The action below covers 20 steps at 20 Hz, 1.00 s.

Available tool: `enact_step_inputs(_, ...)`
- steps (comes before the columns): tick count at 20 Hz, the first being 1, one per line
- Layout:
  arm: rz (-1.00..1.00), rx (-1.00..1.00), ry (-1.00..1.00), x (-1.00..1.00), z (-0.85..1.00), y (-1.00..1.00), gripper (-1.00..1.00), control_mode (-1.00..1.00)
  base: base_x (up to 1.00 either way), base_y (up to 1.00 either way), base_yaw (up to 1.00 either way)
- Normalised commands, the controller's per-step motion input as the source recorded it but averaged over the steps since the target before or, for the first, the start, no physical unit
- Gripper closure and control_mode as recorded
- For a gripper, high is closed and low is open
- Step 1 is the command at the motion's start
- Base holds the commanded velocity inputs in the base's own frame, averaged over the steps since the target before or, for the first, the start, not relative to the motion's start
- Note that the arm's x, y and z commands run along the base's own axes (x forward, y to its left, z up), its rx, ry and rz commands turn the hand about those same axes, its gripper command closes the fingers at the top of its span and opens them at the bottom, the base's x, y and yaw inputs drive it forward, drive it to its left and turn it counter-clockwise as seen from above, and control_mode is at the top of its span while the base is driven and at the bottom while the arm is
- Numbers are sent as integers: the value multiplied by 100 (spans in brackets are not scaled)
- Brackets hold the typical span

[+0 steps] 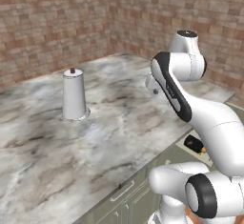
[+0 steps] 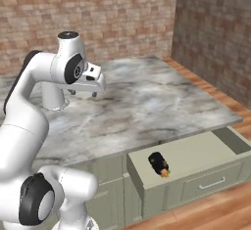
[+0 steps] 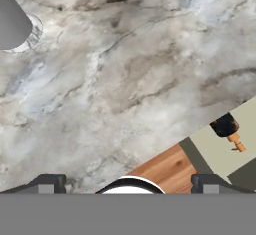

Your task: Restock the sink supplies by placing the sponge and soap dispenser on the counter and next to the sink. Make sure the soap dispenser is upright.

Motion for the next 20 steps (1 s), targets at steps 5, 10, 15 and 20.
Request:
enact_step_inputs(5,0,0,0,0,0,0,-100,100,11,-12,-8)
enact_step_inputs(10,0,0,0,0,0,0,-100,100,8,-16,-9)
enact_step_inputs(15,0,9,0,0,-9,-49,-100,-100,1,-14,-1)
enact_step_inputs(20,0,17,0,0,-23,-83,-100,-100,0,0,0)
